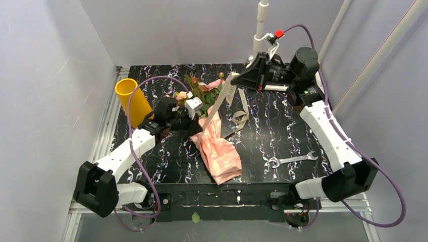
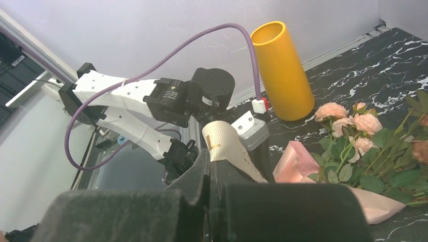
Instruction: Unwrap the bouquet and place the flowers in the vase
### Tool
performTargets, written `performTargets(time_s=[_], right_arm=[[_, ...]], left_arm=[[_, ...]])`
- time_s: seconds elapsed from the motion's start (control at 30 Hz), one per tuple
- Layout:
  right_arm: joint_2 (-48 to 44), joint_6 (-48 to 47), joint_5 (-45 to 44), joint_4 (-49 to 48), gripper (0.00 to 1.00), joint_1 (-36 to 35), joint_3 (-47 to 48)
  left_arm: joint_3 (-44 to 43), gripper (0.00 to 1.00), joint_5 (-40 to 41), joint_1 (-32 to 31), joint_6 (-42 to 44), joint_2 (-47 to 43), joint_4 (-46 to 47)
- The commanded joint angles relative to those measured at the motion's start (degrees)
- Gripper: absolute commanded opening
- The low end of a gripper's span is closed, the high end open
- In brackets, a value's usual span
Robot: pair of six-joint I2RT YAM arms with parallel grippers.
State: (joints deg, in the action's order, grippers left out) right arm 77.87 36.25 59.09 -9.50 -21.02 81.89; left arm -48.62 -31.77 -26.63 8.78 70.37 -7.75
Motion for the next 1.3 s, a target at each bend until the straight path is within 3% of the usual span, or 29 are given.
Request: performTargets(time_s=[0.0, 0.27, 0.57, 0.8, 1.0, 1.2, 1.27], right_arm=[[-2.5, -3.4, -0.2, 1.4, 0.01, 0.6, 3.1], [-2.5, -24.8, -13.2, 23.6, 0.01, 0.6, -0.2], [-3.0, -29.6, -14.5, 26.9, 0.02, 0.5, -6.3], [-2.9, -29.8, -13.0, 27.7, 0.23, -2.3, -12.3], [-4.5, -37.7, -19.9, 31.6, 0.69, -8.8, -15.4], [-2.7, -47.3, -30.4, 37.2, 0.97, -12.2, -13.2], [-2.8, -48.4, -31.7, 35.9, 0.98, -13.2, -13.4]], left_arm=[[-1.1, 0.00, 0.8, -0.6, -0.3, -0.7, -1.0], [-6.4, 0.00, -1.5, -0.6, 0.6, -9.5, -7.6], [-15.4, 0.00, -2.1, -0.4, -4.6, -10.0, -6.8], [-25.1, 0.00, -4.6, -0.3, -8.4, -7.4, -8.4], [-33.4, 0.00, -6.5, -0.3, -10.1, -6.7, -11.6], [-36.4, 0.00, -6.3, -0.3, -10.8, -7.2, -12.6], [-37.5, 0.00, -6.4, -0.3, -11.1, -7.2, -12.7]])
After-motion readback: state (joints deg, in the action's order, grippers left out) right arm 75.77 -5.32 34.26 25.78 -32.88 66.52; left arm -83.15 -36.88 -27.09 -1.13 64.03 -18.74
